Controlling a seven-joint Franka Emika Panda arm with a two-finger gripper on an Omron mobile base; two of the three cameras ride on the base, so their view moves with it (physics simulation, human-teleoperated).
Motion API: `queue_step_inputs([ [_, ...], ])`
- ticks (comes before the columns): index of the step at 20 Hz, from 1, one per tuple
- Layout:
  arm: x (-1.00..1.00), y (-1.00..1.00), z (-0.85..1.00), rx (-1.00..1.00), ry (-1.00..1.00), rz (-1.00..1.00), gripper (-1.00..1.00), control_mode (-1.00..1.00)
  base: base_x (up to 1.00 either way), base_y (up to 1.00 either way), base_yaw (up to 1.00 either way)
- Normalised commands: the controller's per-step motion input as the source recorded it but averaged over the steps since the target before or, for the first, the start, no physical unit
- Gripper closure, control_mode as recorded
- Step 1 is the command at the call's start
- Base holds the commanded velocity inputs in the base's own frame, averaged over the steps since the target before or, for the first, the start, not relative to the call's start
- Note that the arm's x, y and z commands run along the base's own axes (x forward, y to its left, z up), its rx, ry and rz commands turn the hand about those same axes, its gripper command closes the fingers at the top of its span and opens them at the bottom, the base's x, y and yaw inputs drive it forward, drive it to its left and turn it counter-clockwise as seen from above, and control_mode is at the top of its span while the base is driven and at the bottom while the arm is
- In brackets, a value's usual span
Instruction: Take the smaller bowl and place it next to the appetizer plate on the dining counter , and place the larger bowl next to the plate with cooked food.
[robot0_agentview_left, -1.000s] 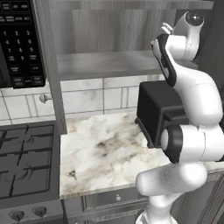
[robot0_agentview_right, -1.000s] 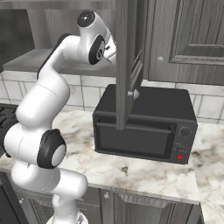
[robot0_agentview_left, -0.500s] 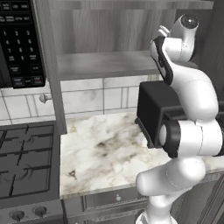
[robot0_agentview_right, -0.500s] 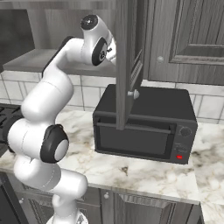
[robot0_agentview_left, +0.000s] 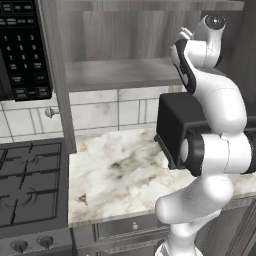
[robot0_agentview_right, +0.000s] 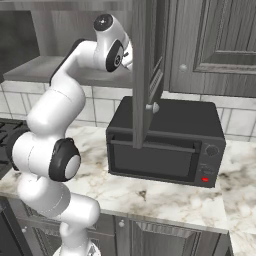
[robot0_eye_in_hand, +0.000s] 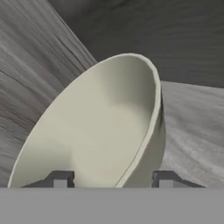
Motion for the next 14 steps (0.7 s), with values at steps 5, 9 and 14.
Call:
queue_step_inputs([
  [5, -0.26, 0.00, -0.10, 0.00, 0.07, -0.01, 1.00, -1.00, 0.00, 0.00, 0.00],
  [9, -0.93, 0.14, -0.23, 0.00, 0.10, 0.02, 1.00, -1.00, 0.00, 0.00, 0.00],
  [14, -1.00, 0.53, -0.20, 0.00, 0.01, 0.14, 1.00, -1.00, 0.00, 0.00, 0.00],
])
